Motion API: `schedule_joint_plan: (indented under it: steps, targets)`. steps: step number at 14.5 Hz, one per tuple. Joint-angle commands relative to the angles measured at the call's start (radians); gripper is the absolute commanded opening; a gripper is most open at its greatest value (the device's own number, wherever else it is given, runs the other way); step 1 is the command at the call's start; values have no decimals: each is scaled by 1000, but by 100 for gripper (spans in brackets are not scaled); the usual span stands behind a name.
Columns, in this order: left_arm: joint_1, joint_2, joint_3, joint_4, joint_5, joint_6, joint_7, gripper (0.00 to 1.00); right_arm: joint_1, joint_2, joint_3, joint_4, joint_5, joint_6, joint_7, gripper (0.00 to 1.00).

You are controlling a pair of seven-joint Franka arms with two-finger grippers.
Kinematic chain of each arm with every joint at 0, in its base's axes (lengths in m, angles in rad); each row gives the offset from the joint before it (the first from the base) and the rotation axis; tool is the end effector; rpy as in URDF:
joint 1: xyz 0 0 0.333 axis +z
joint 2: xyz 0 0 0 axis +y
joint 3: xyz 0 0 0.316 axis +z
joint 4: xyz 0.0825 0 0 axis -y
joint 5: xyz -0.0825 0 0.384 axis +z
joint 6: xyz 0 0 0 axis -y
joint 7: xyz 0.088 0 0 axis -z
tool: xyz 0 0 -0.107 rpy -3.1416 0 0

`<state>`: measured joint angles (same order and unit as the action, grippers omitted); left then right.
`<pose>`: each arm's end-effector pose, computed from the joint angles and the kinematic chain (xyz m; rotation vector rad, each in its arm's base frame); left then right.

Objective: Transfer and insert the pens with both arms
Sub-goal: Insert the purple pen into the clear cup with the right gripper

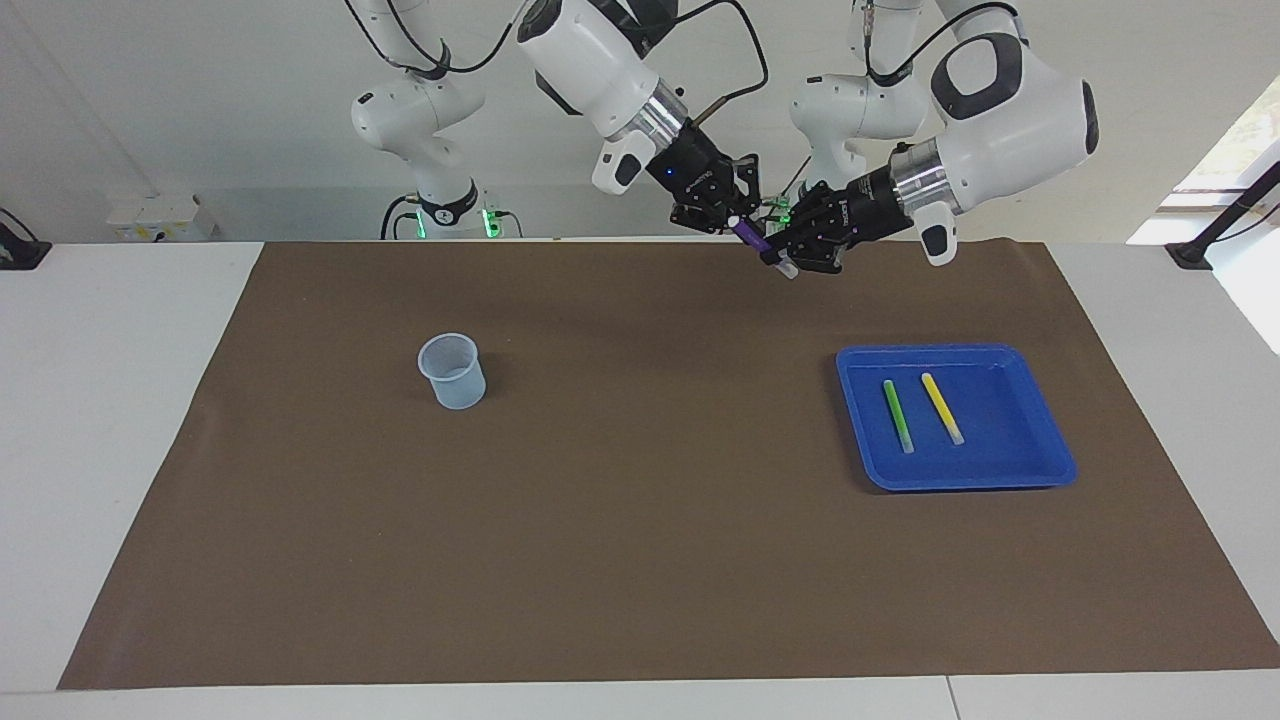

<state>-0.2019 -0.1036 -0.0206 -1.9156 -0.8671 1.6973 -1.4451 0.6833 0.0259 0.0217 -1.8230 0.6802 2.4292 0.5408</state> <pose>0.4961 -0.1870 0.5603 1.9122 1.5974 -0.9313 0.4671 0.4000 0.5802 -2.3299 0.2672 -0.1397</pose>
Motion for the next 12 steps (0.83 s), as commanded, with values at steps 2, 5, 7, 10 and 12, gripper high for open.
schedule_joint_plan:
  steps: [2, 5, 7, 10, 12]
  targets:
    - [-7, -18, 4, -16, -12, 5, 2, 100, -39, -11, 0, -4, -39, -21, -13, 0]
    - [-7, -18, 4, -14, -12, 5, 3, 100, -146, -23, -2, 22, -131, -180, -85, 0]
    - [-2, -18, 4, -14, -12, 8, 5, 100, -220, -40, -2, 24, -194, -306, -206, 0]
    - [1, -16, 7, -17, 0, 38, 15, 100, -300, -57, -2, 18, -431, -485, -323, 0]
    - [1, -13, 8, -16, 45, 45, 93, 100, -332, -79, 0, -5, -583, -570, -387, 0]
